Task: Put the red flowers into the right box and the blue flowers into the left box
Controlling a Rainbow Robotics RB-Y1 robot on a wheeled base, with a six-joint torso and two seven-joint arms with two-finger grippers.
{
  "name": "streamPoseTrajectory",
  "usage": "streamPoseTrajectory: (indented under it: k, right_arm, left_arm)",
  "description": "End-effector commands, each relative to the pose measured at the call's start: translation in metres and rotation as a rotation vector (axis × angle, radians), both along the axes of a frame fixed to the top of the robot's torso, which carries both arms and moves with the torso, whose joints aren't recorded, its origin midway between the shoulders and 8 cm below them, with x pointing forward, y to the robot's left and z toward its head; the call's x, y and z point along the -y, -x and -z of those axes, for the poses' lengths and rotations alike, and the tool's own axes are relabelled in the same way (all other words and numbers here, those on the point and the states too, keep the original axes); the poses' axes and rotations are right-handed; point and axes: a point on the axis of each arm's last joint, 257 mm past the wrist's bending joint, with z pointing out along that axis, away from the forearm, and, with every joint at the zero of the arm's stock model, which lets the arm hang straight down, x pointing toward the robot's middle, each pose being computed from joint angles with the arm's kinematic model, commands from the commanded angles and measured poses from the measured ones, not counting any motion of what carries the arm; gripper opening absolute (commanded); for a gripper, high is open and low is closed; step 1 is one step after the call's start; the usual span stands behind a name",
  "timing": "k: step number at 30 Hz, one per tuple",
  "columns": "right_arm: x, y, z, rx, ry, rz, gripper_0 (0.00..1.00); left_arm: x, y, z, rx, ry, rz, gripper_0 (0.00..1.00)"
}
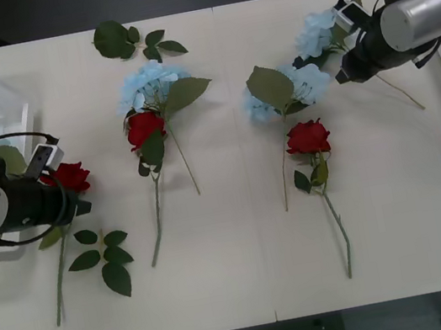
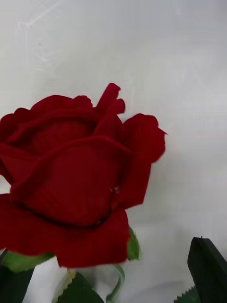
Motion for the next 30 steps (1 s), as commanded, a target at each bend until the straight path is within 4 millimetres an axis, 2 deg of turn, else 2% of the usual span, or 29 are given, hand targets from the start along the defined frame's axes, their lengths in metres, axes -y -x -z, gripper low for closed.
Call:
streamPoseTrajectory:
  k: [1, 8, 10, 13, 15, 16, 18, 21, 24, 26, 27, 28, 29, 30]
  right_arm:
    - [0.002, -0.015, -0.021, 0.048, -0.038, 0.052, 1.0]
    - [0.014, -0.017, -0.014, 0.052, -0.027, 0.09, 1.0]
    - [0.017, -0.016, -0.01, 0.051, -0.017, 0.095, 1.0]
    - [0.018, -0.016, -0.003, 0.059, -0.002, 0.093, 1.0]
    - [0.018, -0.017, 0.001, 0.064, 0.003, 0.091, 0.95]
    - [0.02, -0.018, 0.001, 0.071, 0.009, 0.093, 0.94]
    - [0.019, -0.018, 0.005, 0.074, 0.016, 0.088, 0.92]
    - [0.022, -0.017, 0.011, 0.079, 0.031, 0.083, 0.86]
    - [0.023, -0.016, 0.017, 0.085, 0.043, 0.076, 0.74]
    - [0.025, -0.014, 0.019, 0.082, 0.051, 0.075, 0.6]
    - [0.025, -0.014, 0.019, 0.082, 0.051, 0.075, 0.6]
    - [0.026, -0.014, 0.021, 0.081, 0.057, 0.075, 0.38]
    - [0.028, -0.013, 0.021, 0.08, 0.062, 0.074, 0.29]
    - [0.027, -0.013, 0.023, 0.077, 0.061, 0.074, 0.16]
  left_arm:
    - [-0.006, -0.019, -0.009, 0.058, -0.004, -0.014, 0.93]
    - [-0.017, -0.027, 0.004, 0.078, -0.027, -0.043, 0.93]
    - [-0.018, -0.029, 0.008, 0.084, -0.024, -0.052, 0.91]
    - [-0.021, -0.031, 0.011, 0.088, -0.031, -0.059, 0.69]
    - [-0.021, -0.031, 0.011, 0.089, -0.031, -0.058, 0.42]
    - [-0.02, -0.031, 0.01, 0.091, -0.027, -0.059, 0.21]
    - [-0.021, -0.031, 0.01, 0.092, -0.027, -0.059, 0.01]
    - [-0.02, -0.032, 0.01, 0.093, -0.023, -0.061, 0.0]
    - [-0.015, -0.032, 0.007, 0.098, -0.012, -0.057, 0.0]
    - [-0.007, -0.033, 0.003, 0.106, 0.0, -0.044, 0.0]
    - [-0.007, -0.033, 0.003, 0.106, 0.0, -0.044, 0.0]
    - [0.003, -0.034, -0.007, 0.118, 0.018, -0.029, 0.0]
    - [0.008, -0.035, -0.013, 0.127, 0.026, -0.022, 0.0]
    - [0.012, -0.036, -0.021, 0.14, 0.035, -0.015, 0.0]
